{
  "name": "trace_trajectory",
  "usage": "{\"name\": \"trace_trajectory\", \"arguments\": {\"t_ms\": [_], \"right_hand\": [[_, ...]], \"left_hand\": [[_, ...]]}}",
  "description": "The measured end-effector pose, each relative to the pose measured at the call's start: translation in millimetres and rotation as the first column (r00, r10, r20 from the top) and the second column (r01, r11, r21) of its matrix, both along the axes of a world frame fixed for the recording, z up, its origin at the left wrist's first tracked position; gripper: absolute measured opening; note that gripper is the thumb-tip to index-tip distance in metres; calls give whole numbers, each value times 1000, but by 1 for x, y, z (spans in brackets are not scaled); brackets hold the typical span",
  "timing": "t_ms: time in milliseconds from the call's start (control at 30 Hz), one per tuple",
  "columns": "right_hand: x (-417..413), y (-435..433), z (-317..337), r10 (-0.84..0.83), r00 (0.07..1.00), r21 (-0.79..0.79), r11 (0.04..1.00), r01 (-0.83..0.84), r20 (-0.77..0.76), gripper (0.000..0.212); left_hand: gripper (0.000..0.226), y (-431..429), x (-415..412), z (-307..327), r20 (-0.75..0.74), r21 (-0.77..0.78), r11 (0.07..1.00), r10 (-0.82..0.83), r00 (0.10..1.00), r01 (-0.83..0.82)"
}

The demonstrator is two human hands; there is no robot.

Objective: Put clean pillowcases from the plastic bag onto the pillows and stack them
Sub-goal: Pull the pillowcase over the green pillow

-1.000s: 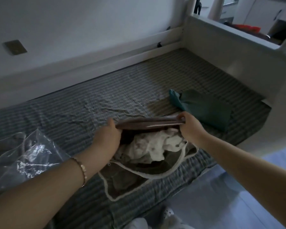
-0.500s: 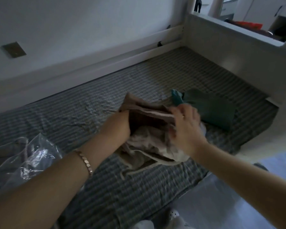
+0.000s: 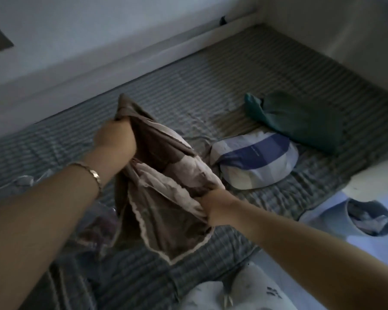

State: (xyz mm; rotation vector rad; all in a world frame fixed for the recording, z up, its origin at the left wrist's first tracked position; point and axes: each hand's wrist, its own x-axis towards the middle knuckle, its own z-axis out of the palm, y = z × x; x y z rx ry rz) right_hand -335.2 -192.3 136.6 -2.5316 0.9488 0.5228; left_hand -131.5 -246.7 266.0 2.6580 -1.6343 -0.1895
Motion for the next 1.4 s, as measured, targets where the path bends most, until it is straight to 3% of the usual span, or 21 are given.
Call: {"name": "trace_trajectory", "arguments": {"t_ms": [100, 167, 267, 367, 533, 600, 767, 900, 967, 1067, 1133, 1200, 1300, 1400], "right_hand": [[-7, -9, -31, 12, 999, -16, 1000, -13, -36, 78], [-20, -14, -44, -50, 998, 41, 998, 48, 43, 80], [-54, -40, -80, -165, 983, 87, 984, 159, 79, 62], [-112, -87, -119, -373, 926, 95, 922, 377, -56, 51], [-214, -204, -160, -622, 760, -117, 782, 612, -189, 39], [-249, -261, -176, -689, 689, -192, 725, 662, -226, 53], [-315, -364, -219, -772, 484, -328, 621, 712, -412, 128], [-346, -401, -260, -783, 418, -297, 579, 759, -460, 144], [-355, -407, -278, -797, 415, -311, 569, 762, -439, 130], [-366, -417, -291, -770, 549, -456, 637, 621, -326, 60], [-370, -423, -285, -772, 562, -408, 635, 656, -298, 27], [-375, -425, -270, -804, 531, -326, 594, 735, -268, 18], [-381, -429, -224, -865, 491, -261, 500, 826, -103, 15], [-375, -428, -160, -834, 538, -183, 514, 838, 125, 19]], "left_hand": [[51, -10, -11, -40, 24, 152, 987, -61, 998, 57], [47, -16, -25, -69, 10, 205, 970, -135, 991, 130], [35, -32, -51, -126, -14, 253, 952, -173, 985, 170], [32, -56, -93, -182, -101, 265, 957, -93, 991, 117], [31, -117, -164, -239, -172, 276, 961, 17, 985, 32], [31, -151, -188, -263, -200, 313, 950, 71, 977, -5], [27, -204, -239, -315, -246, 376, 923, 178, 953, -76], [13, -224, -253, -345, -251, 418, 903, 221, 942, -101], [11, -231, -251, -359, -255, 411, 904, 240, 937, -120], [11, -239, -250, -371, -259, 393, 909, 255, 932, -139], [11, -240, -248, -372, -266, 398, 902, 289, 920, -168], [12, -237, -247, -368, -273, 402, 898, 305, 913, -180], [15, -228, -241, -353, -286, 405, 897, 310, 907, -179], [22, -219, -226, -334, -322, 408, 888, 358, 876, -213]]}}
